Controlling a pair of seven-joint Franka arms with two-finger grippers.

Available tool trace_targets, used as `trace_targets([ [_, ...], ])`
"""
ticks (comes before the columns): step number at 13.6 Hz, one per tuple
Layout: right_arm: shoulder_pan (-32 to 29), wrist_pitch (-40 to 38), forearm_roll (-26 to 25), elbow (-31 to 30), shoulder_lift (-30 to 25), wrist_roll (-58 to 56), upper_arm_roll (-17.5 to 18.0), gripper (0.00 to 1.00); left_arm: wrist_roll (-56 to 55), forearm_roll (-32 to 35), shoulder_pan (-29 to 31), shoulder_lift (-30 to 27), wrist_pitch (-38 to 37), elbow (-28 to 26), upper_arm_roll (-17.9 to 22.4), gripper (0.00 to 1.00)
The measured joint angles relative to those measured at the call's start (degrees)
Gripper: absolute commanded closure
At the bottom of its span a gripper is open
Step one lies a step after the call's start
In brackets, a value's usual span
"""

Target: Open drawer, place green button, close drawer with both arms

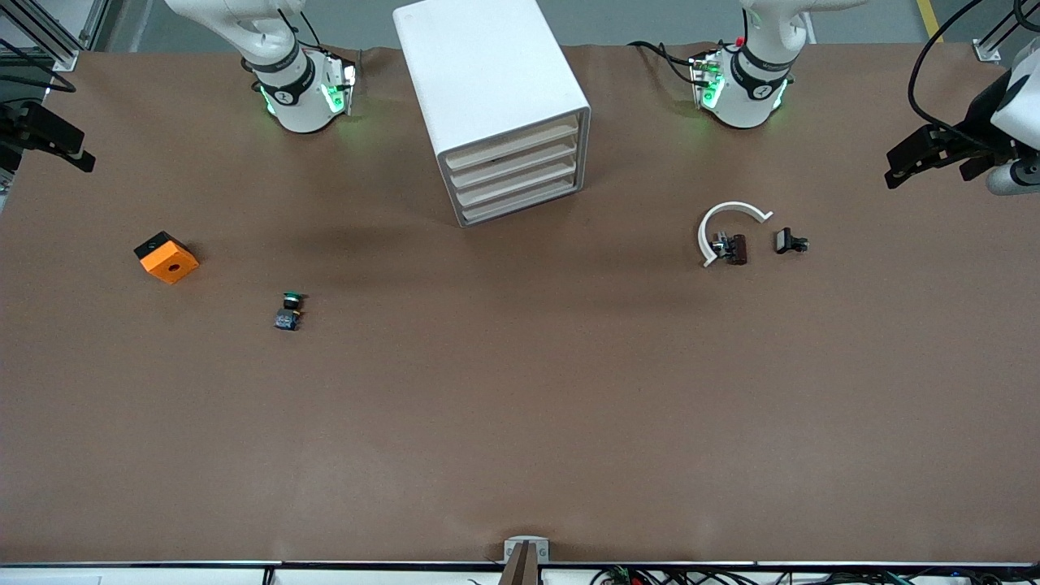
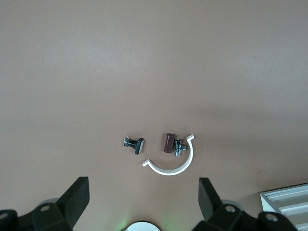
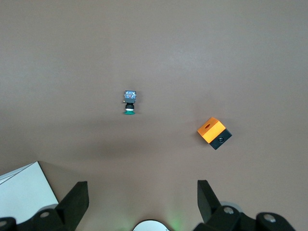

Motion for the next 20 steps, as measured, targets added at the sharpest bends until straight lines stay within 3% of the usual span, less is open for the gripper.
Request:
trace_targets([
  [6, 0.0, -0.1, 0.0, 0.0, 0.0, 0.0, 0.0, 0.00, 0.0, 0.0, -0.1, 2.2, 0.0, 2.1, 0.0, 0.00],
  [11, 0.0, -0.9, 0.0, -0.2, 0.7, 0.0, 0.1, 0.00, -0.1, 0.0, -0.4, 8.8, 0.0, 3.0, -0.2, 0.00],
  [14, 0.1, -2.6, 0.0, -1.0, 4.0, 0.0, 0.4, 0.00, -0.7, -0.1, -0.7, 12.9, 0.6, 3.1, -0.2, 0.00],
  [17, 0.7, -1.1, 0.0, -3.2, 8.2, 0.1, 0.6, 0.00, -1.6, -0.6, -1.0, 16.5, 2.3, 3.1, -0.8, 0.00],
  [20, 1.7, 6.1, 0.0, -9.5, 9.5, 1.4, 0.7, 0.00, -4.4, -1.8, -2.3, 20.3, 4.7, 3.1, -1.3, 0.00],
])
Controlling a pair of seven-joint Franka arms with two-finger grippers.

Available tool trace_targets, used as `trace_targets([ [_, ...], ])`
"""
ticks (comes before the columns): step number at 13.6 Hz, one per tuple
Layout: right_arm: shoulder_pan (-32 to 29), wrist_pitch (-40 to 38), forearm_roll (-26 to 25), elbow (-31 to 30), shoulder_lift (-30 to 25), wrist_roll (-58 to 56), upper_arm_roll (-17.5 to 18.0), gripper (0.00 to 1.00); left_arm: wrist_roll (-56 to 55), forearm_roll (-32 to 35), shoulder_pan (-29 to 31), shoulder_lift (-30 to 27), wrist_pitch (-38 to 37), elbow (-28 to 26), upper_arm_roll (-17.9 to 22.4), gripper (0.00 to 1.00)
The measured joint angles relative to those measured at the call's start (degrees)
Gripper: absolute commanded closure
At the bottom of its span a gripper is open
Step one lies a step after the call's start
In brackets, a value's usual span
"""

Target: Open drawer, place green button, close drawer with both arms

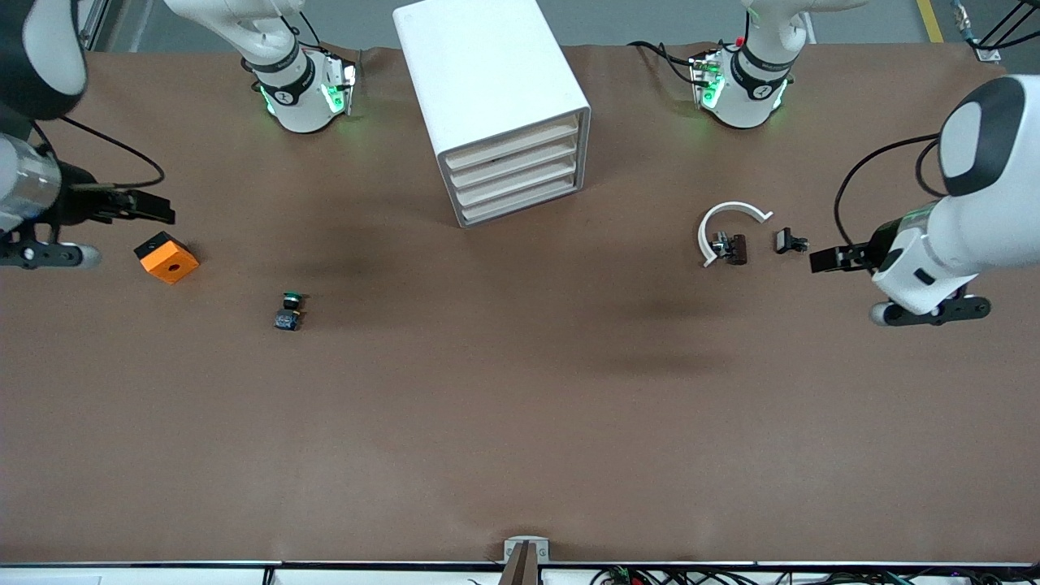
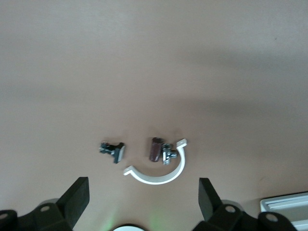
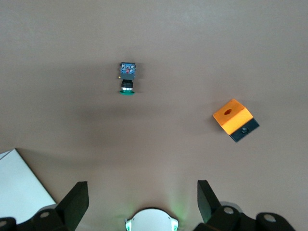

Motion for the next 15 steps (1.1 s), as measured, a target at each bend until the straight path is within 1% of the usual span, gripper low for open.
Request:
trace_targets([
  [5, 0.1, 14.9, 0.0, -12.8, 0.1, 0.3, 0.0, 0.00, -13.7, -5.7, -3.2, 7.0, 6.6, -0.1, -0.7, 0.00],
  [8, 0.1, 25.4, 0.5, -19.9, 1.0, 1.4, 0.0, 0.00, -26.7, -7.2, -7.5, 12.1, 10.7, -0.1, -0.9, 0.00],
  [10, 0.1, 30.7, 2.3, -22.2, 3.7, 2.0, 0.0, 0.00, -36.0, -7.3, -10.9, 15.5, 13.8, -0.1, -1.0, 0.00],
  [11, 0.2, 33.1, 3.7, -22.6, 5.4, 2.2, 0.1, 0.00, -40.8, -7.3, -12.5, 16.9, 15.3, 0.0, -1.0, 0.00],
  [13, 1.3, 37.6, 4.7, -23.2, 8.4, 5.1, 0.1, 0.00, -49.8, -8.2, -15.4, 19.3, 17.5, 0.1, -1.1, 0.00],
  [15, 3.3, 42.1, 4.7, -23.6, 11.2, 8.7, 0.2, 0.00, -58.5, -12.2, -17.9, 21.3, 19.6, 0.1, -1.1, 0.00],
])
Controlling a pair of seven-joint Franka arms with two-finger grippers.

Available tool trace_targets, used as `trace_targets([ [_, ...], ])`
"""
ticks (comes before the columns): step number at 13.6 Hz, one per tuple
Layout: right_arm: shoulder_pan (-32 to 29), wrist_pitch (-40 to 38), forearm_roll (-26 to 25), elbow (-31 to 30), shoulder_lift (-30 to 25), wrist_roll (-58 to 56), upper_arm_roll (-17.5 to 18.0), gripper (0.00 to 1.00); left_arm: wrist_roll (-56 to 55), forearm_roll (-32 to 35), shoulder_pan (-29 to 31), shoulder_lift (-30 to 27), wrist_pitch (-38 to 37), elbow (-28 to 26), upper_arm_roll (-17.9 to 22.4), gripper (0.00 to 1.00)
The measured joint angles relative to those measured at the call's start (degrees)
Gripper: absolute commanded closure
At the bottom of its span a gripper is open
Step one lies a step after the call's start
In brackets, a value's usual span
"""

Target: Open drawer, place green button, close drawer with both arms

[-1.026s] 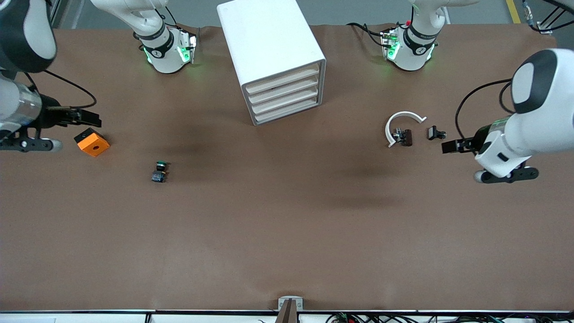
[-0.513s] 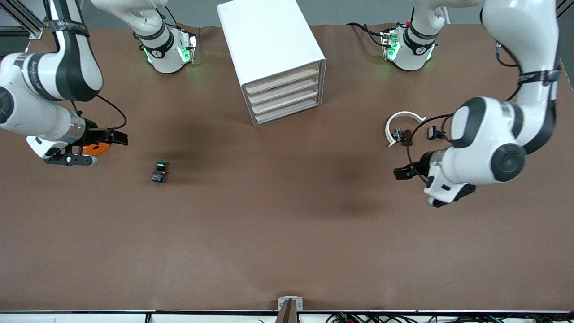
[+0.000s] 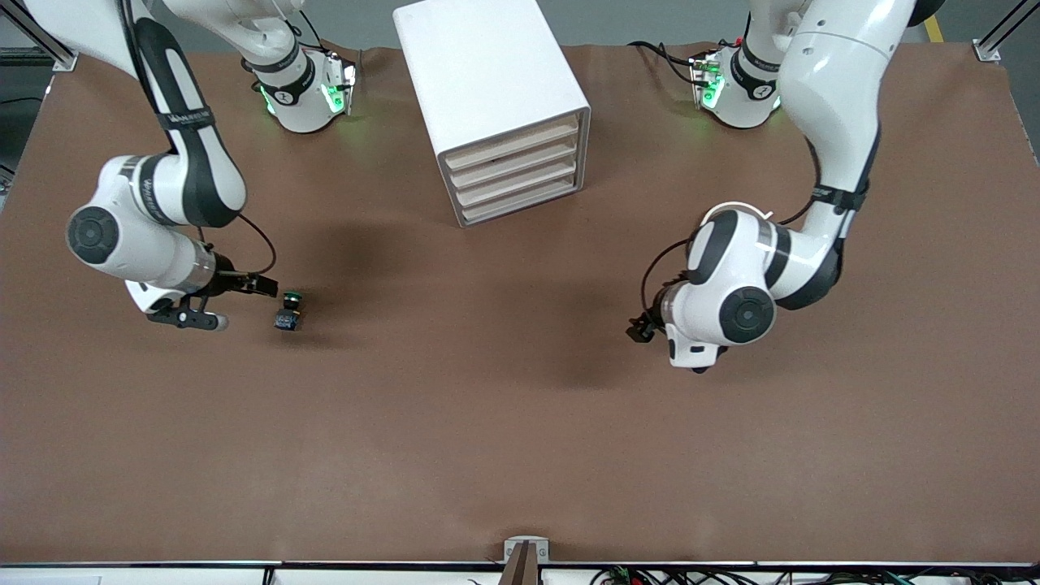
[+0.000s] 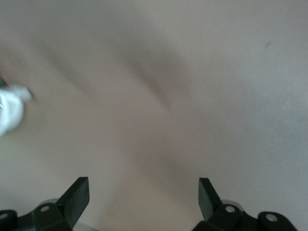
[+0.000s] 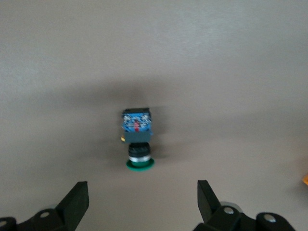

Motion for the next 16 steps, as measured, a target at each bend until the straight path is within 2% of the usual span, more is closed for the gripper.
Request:
trace_targets([
  [6, 1.1, 11.8, 0.1, -0.2, 8.9, 2.6, -0.1, 0.00, -19.4, -10.4, -3.6, 4.6, 0.9, 0.1, 0.0, 0.00],
  [8, 1.1, 14.5, 0.1, -0.2, 11.1, 3.8, -0.1, 0.00, -29.6, -13.1, -6.0, 6.1, 0.9, 0.1, -0.1, 0.00],
  [9, 1.1, 15.0, 0.1, -0.2, 11.9, 4.2, -0.1, 0.03, -36.0, -13.5, -7.2, 6.8, 0.9, 0.1, -0.1, 0.00],
  [10, 1.1, 15.2, 0.1, -0.2, 12.5, 4.4, -0.1, 0.18, -41.3, -13.5, -8.2, 7.4, 0.9, 0.1, -0.1, 0.00],
  [12, 1.1, 15.2, 0.1, -0.2, 12.8, 4.5, -0.1, 0.40, -47.0, -14.2, -10.4, 8.5, 0.6, 0.1, -0.2, 0.00],
  [14, 1.3, 15.1, 0.1, -0.2, 12.8, 4.5, 0.0, 0.59, -49.6, -19.0, -12.8, 9.3, 0.4, 0.0, -0.3, 0.00],
  [16, 1.8, 14.8, 0.3, -0.1, 12.7, 5.1, 0.1, 0.71, -50.3, -25.6, -14.3, 9.6, 0.4, 0.0, -0.3, 0.00],
])
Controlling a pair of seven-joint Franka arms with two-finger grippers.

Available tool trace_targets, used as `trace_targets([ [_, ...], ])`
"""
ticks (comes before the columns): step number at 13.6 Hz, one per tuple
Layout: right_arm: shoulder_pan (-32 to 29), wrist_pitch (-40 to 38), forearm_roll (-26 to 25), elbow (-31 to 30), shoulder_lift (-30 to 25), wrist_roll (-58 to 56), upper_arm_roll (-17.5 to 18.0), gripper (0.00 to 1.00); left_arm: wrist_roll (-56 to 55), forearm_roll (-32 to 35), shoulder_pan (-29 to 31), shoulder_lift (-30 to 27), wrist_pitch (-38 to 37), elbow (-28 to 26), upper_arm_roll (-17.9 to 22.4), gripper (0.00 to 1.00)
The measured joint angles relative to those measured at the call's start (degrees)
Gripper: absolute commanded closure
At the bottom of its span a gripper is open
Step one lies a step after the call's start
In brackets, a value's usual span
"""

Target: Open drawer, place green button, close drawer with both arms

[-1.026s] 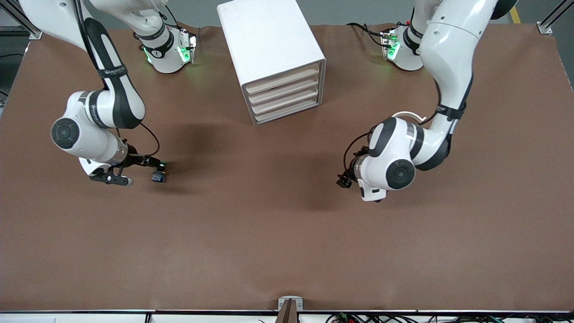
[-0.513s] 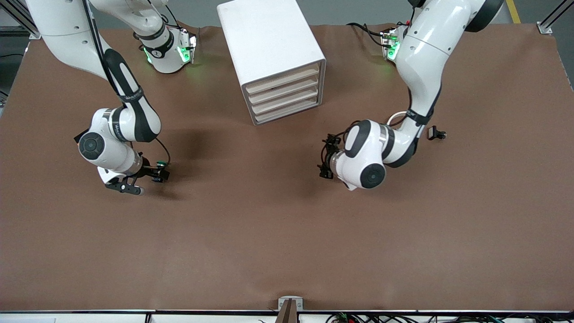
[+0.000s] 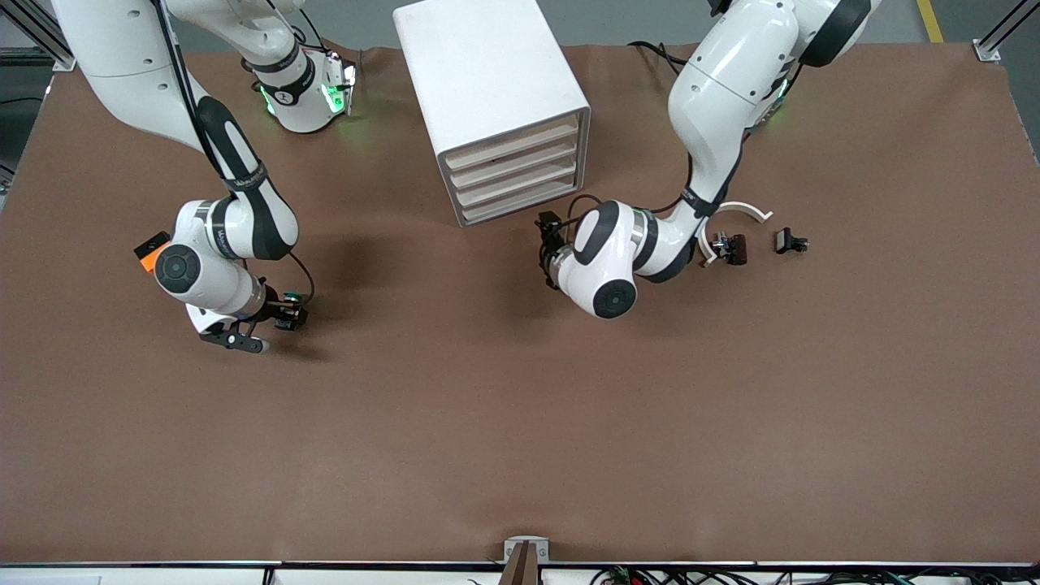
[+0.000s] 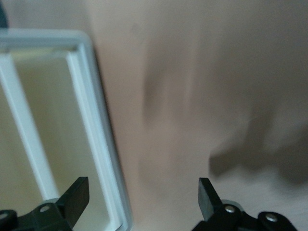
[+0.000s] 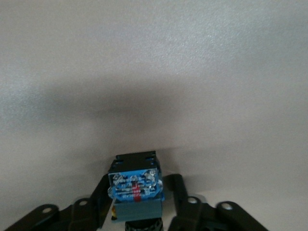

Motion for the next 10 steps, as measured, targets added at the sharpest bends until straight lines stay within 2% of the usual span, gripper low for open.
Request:
trace_targets([
  [2, 0.6, -0.6, 0.0, 0.2, -0.1, 1.2, 0.0, 0.76, 0.0, -3.4, -0.2, 0.0, -0.5, 0.0, -0.4, 0.00],
  [6, 0.8, -0.7, 0.0, 0.2, -0.1, 1.6, 0.0, 0.77, 0.0, -4.7, -0.2, 0.0, -5.8, 0.0, -1.8, 0.00],
  [10, 0.8, -0.8, 0.0, 0.3, -0.1, 1.6, 0.0, 0.77, 0.0, -10.3, -0.2, 0.4, -6.9, 0.0, -2.4, 0.05],
])
